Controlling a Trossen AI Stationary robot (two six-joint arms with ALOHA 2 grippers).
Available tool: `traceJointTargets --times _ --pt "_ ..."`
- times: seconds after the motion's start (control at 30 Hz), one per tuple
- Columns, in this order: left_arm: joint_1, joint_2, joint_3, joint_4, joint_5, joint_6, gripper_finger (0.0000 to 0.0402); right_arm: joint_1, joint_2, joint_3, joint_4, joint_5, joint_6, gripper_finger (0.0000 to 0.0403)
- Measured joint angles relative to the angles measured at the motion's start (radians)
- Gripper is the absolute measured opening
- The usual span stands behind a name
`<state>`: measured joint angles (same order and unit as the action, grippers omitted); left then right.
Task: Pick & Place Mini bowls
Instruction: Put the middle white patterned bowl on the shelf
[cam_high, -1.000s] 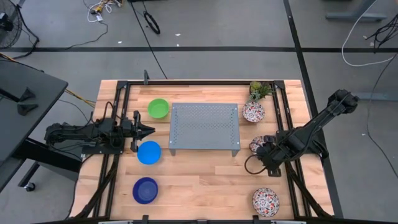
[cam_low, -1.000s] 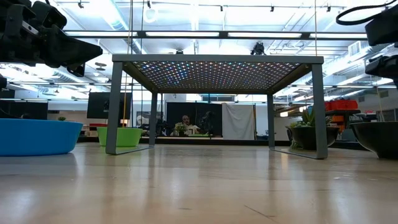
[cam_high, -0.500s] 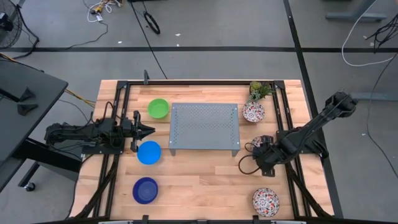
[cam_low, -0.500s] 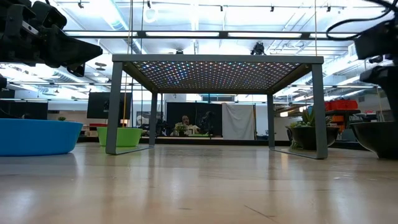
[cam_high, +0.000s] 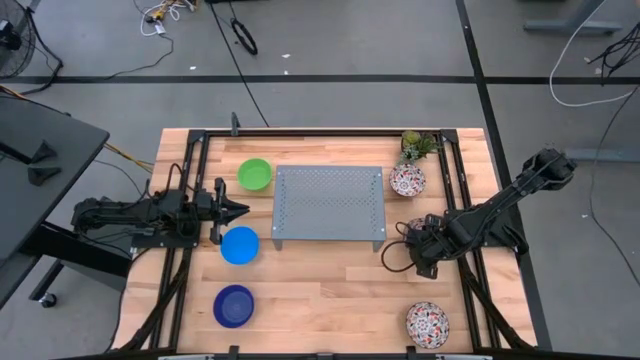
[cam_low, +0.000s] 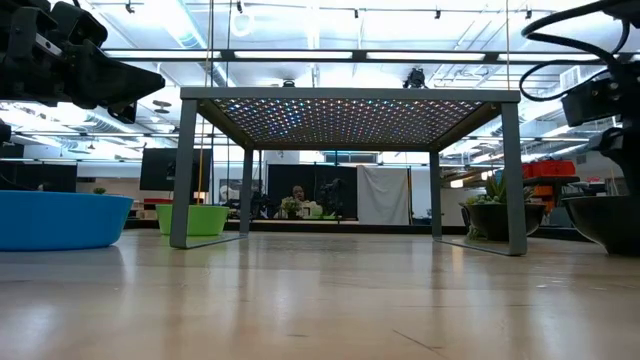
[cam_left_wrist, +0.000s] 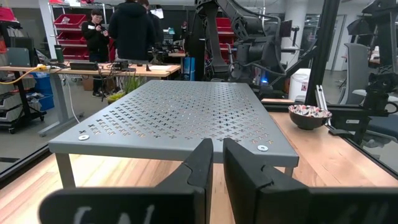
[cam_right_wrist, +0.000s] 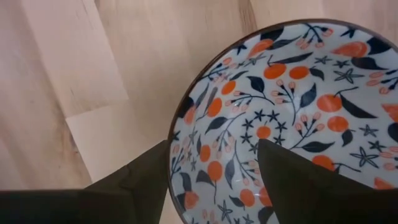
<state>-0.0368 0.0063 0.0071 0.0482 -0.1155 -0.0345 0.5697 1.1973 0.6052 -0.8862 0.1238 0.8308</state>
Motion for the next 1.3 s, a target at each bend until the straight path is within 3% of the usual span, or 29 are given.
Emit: traceJointTargets --times 0.2,0.8,1.3 --pt "0.000 0.000 0.000 0.000 0.000 0.000 0.0044 0.000 0.000 0.000 0.004 -0.003 -0.002 0.0209" --pt "0.000 0.000 0.000 0.000 0.000 0.000 0.0044 0.001 -0.002 0.005 -0.001 0.015 -0.005 0.0015" --pt "0.000 0.000 0.000 0.000 0.000 0.000 0.0044 0.001 -0.001 0.002 0.001 0.006 -0.004 0.0011"
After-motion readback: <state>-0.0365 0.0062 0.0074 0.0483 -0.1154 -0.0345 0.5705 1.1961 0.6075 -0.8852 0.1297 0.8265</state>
